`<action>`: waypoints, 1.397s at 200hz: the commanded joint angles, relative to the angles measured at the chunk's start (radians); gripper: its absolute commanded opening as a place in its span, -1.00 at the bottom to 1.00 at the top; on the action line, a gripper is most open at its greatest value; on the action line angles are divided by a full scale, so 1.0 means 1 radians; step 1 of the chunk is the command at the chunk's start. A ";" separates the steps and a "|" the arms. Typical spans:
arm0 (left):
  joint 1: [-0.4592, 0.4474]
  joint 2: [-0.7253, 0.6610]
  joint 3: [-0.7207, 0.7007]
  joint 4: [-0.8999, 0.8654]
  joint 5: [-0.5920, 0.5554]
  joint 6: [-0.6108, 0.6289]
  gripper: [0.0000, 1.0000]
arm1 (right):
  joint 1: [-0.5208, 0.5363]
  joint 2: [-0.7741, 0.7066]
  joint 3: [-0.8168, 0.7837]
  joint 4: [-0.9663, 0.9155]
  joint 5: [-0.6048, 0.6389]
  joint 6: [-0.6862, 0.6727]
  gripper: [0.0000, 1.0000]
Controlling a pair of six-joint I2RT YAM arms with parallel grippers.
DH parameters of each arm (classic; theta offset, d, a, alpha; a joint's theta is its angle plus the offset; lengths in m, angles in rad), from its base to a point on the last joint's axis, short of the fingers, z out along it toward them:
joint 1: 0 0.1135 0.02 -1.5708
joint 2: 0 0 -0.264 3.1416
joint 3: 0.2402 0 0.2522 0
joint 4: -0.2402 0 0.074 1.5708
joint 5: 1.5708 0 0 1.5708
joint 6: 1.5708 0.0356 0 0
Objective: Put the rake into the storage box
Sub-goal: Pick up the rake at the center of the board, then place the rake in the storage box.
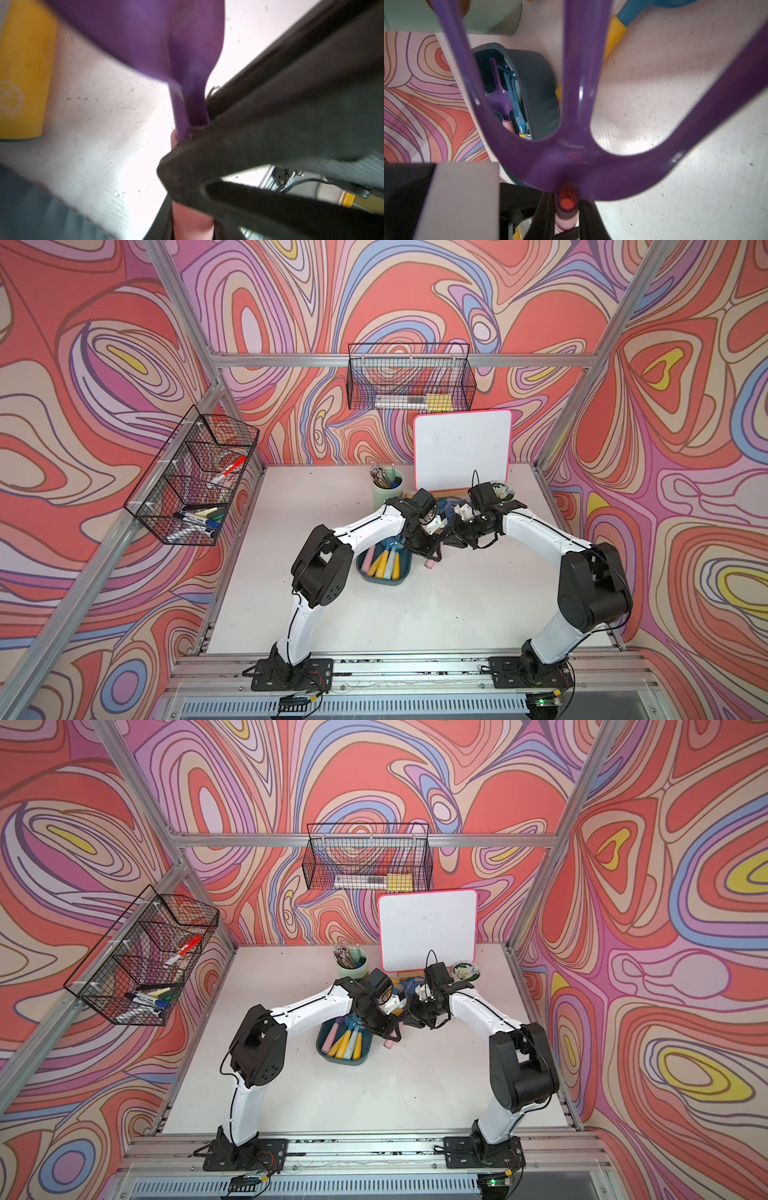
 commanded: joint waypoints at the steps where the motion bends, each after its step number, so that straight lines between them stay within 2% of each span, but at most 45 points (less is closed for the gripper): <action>1: 0.000 -0.060 -0.042 -0.041 -0.115 0.023 -1.00 | 0.004 -0.075 0.024 0.058 0.011 0.013 -0.15; 14: 0.010 -0.077 -0.059 -0.052 -0.162 -0.007 -1.00 | 0.003 -0.113 0.012 0.086 0.053 0.024 -0.01; 29: 0.016 -0.105 -0.086 -0.060 -0.228 -0.030 -1.00 | 0.003 -0.154 -0.009 0.122 0.098 0.040 0.05; 64: 0.017 -0.199 -0.142 -0.079 -0.299 -0.041 -1.00 | 0.002 -0.214 -0.057 0.188 0.166 0.071 0.05; 93: 0.023 -0.292 -0.190 -0.106 -0.382 -0.045 -1.00 | 0.001 -0.201 -0.061 0.176 0.174 0.069 0.05; 148: 0.079 -0.388 -0.281 -0.160 -0.407 -0.038 -1.00 | 0.001 -0.151 -0.060 0.153 0.157 0.065 0.04; 191: 0.156 -0.351 -0.331 -0.167 -0.413 -0.040 -1.00 | 0.002 -0.132 -0.059 0.139 0.149 0.062 0.03; 225: 0.164 -0.291 -0.321 -0.184 -0.411 -0.018 -1.00 | 0.002 -0.136 -0.061 0.130 0.151 0.057 0.03; 279: 0.174 -0.202 -0.322 -0.176 -0.399 -0.048 -1.00 | 0.002 -0.142 -0.066 0.112 0.162 0.051 0.03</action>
